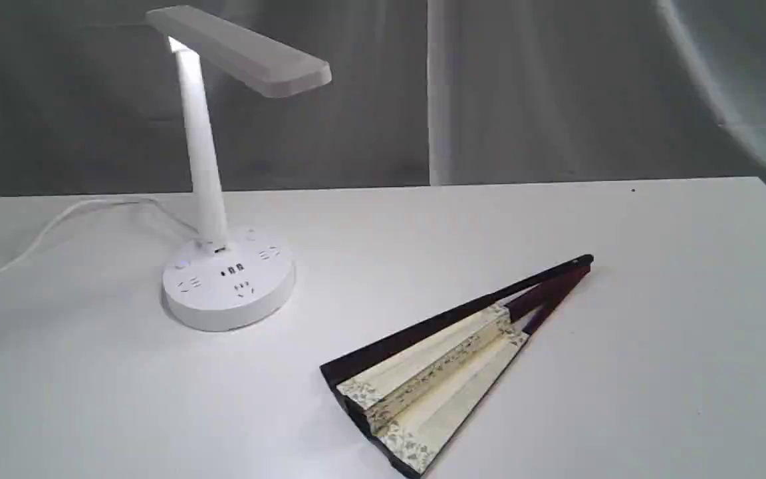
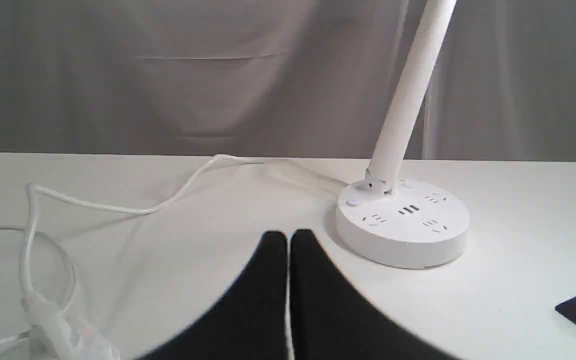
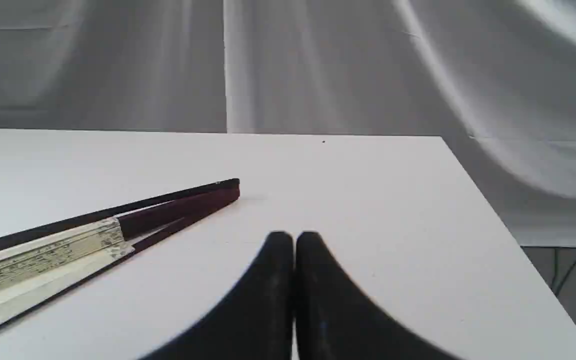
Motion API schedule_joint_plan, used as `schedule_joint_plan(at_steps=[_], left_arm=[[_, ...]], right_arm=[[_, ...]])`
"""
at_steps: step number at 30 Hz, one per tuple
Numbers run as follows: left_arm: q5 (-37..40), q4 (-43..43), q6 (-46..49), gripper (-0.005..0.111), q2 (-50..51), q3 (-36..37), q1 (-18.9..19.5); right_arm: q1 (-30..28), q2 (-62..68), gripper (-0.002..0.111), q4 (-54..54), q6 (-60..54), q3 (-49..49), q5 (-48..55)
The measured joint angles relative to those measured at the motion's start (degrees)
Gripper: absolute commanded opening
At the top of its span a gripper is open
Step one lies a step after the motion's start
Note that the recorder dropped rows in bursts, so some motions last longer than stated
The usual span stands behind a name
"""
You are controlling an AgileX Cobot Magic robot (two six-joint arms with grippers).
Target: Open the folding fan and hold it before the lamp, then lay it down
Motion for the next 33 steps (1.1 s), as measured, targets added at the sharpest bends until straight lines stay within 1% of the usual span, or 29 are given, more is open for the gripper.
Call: schedule_joint_plan(at_steps=[13,19,23,29,33], left_arm=[[0.0,-1.3,-1.1,0.0,0.0,0.0,0.0],[-1.4,-1.5,-4.0,0.0,0.0,0.0,0.0],[-0.5,-1.5,-4.3,0.0,0.0,-0.3,0.0],[0.8,-2.9,-4.5,0.0,0.0,-6.2,0.0],[4.6,-6.7,-5.4,0.0,0.0,-11.0,0.0]], right_arm=[[0.0,0.0,0.0,0.0,0.0,0.0,-0.1],[0.0,0.0,0.0,0.5,0.0,0.0,-3.6],[0.0,0.0,0.0,0.6,0.0,0.0,-4.1],[0.0,0.0,0.0,0.7,0.0,-3.7,-3.5],[0.0,0.0,0.0,1.1,0.0,-7.6,-0.7]])
